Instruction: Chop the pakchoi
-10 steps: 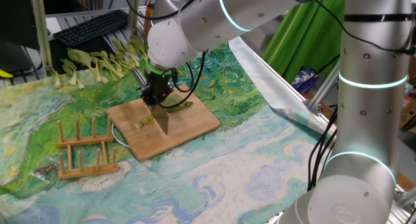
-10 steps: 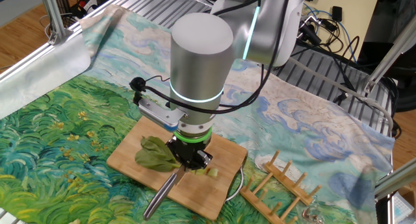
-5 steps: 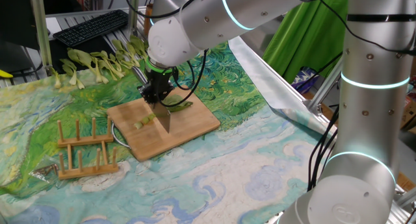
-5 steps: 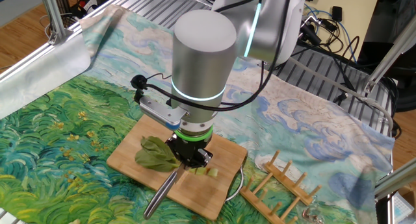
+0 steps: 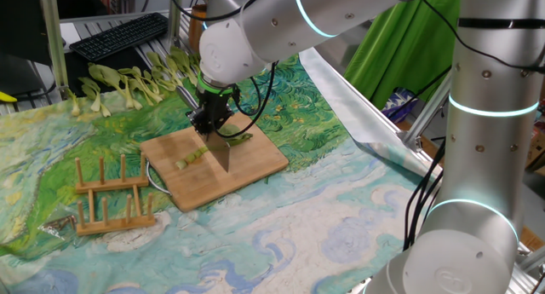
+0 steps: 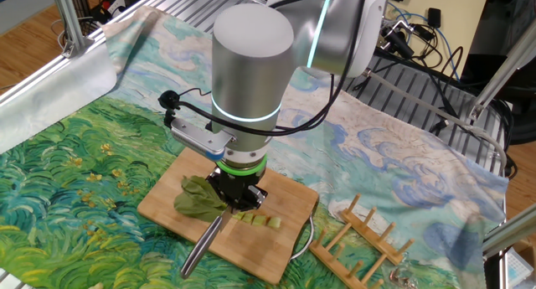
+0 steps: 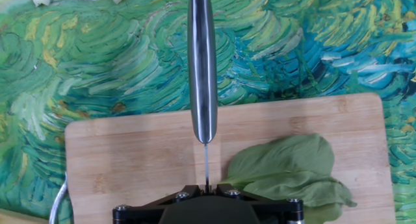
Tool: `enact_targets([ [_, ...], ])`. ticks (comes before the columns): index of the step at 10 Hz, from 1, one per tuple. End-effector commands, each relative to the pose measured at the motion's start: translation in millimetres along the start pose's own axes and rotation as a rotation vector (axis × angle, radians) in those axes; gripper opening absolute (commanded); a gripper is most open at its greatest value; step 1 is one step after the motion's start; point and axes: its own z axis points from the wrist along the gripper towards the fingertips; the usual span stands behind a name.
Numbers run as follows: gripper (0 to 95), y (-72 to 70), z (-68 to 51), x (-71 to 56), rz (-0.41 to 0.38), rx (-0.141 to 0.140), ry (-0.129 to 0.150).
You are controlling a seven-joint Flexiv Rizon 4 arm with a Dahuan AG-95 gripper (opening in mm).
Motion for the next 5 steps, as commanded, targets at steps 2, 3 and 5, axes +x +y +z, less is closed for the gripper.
enact_targets([
  [2,0.0,-0.4,-1.2,-0.2,-0.001,0.001,-0.002],
  [3,0.0,-0.4,-1.2,-0.2,-0.003,0.003,-0.002],
  [5,0.0,-0.7,-3.0,0.1,-0.003,0.004,-0.001],
])
